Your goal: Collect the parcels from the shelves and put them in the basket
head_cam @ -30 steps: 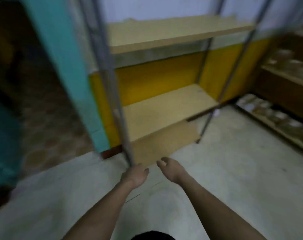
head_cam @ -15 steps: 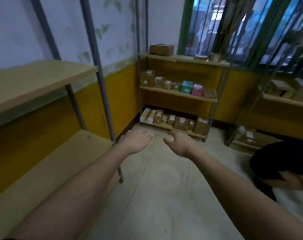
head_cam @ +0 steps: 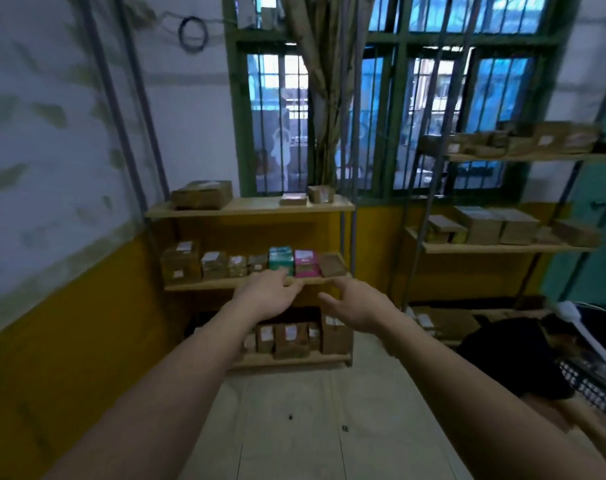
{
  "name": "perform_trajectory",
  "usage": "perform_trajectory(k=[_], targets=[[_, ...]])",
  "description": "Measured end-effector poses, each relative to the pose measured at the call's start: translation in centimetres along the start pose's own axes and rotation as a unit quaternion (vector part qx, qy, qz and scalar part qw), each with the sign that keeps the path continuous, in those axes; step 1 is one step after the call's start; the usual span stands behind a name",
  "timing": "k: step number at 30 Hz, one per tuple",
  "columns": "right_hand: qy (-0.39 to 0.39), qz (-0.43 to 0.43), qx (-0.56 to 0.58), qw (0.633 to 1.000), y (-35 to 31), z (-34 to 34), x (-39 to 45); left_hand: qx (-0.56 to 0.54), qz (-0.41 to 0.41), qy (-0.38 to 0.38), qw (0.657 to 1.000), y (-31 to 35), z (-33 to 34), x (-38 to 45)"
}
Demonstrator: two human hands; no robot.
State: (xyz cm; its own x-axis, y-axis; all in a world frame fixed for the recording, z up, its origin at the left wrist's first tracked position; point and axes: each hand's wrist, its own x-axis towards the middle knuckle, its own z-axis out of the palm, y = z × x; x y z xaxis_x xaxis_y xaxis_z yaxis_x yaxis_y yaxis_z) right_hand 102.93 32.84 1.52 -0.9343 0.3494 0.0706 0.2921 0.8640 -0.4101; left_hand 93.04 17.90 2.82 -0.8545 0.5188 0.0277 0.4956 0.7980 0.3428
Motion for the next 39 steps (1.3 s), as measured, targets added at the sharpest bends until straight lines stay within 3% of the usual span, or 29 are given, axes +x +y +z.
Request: perform_trajectory(k=[8, 15, 23, 30, 39], targets=[[0.030, -0.011, -0.023, 0.999, 6.5, -3.2, 20.8, 0.002, -0.008, 0.052, 0.999, 0.7, -0.4, 20.9], [-0.015, -0.023, 0.025, 0.999, 9.6, -0.1, 35.8, -0.036, -0.061, 0.034, 0.997, 0.2, 2.7, 33.4], [-0.043, -0.044, -0.002, 0.998, 8.8, 3.3, 51.6, -0.089, -0.087, 0.032, 0.992, -6.1, 1.6, 47.7], [-0.032, -0.032, 0.044, 0.998, 8.3, 5.9, 65.3, -0.178, -0.077, 0.088, 0.977, -10.9, 2.5, 61.3], [0.077, -0.017, 0.118, 0.990, 9.5, 5.7, 79.2, -0.258, -0.061, 0.089, 0.960, -11.1, 2.5, 75.8]])
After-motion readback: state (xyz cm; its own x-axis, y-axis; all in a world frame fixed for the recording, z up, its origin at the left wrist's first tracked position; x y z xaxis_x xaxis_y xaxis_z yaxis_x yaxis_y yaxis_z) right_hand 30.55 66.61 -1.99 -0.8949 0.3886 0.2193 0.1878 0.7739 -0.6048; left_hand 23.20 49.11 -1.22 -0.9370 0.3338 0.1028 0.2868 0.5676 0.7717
